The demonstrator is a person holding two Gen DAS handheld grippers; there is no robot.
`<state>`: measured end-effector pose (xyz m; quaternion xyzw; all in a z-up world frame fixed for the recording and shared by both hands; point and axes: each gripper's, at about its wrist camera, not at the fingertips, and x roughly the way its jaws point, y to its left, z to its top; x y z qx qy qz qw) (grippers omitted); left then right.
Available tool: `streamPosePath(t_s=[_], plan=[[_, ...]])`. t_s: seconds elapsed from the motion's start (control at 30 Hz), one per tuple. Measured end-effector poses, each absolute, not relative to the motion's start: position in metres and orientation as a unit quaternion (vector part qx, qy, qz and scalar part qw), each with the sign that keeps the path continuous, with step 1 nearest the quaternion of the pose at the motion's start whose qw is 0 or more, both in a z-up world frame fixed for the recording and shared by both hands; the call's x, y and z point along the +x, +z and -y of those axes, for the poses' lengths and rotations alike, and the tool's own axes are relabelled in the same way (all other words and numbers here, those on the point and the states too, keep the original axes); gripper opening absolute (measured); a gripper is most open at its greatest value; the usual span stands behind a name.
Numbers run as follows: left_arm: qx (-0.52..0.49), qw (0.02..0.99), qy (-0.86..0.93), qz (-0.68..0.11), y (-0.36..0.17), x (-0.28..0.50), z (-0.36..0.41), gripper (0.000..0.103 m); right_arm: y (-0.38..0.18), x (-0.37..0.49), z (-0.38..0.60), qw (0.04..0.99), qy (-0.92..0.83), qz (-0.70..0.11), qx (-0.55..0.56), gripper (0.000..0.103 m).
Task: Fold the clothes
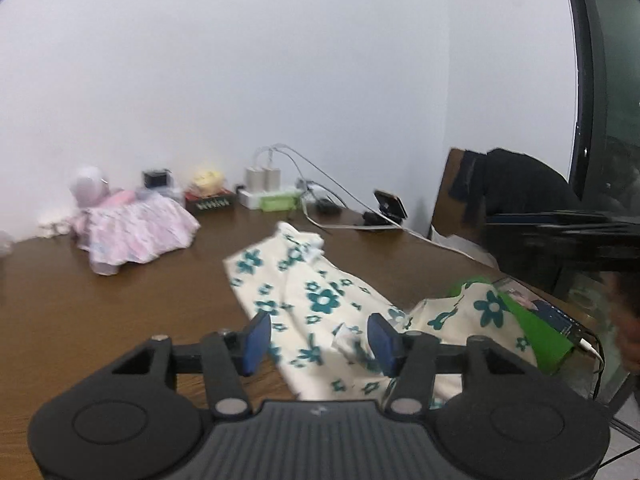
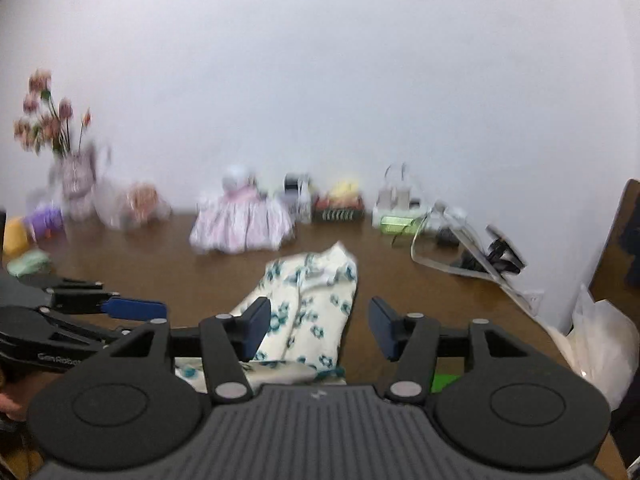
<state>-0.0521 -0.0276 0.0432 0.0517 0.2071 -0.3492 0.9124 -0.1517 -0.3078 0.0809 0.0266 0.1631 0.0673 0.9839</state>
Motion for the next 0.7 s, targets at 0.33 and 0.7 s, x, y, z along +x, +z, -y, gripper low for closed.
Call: streamPosePath(t_s=[0.33,0.7], plan=[[0.024,0.901,-0.355,-0.250,0.032,-0.100,0.023,0.082,0.032,-0.190,0.291,0.972,0.125,-0.200,-0.005,0.061],[0.030,0.877,-0.361,-0.315,0.014,-0.109,0.038,0.015,-0.008,-0.156,0.317,0.923,0.181,-0.293,0.170,0.026]])
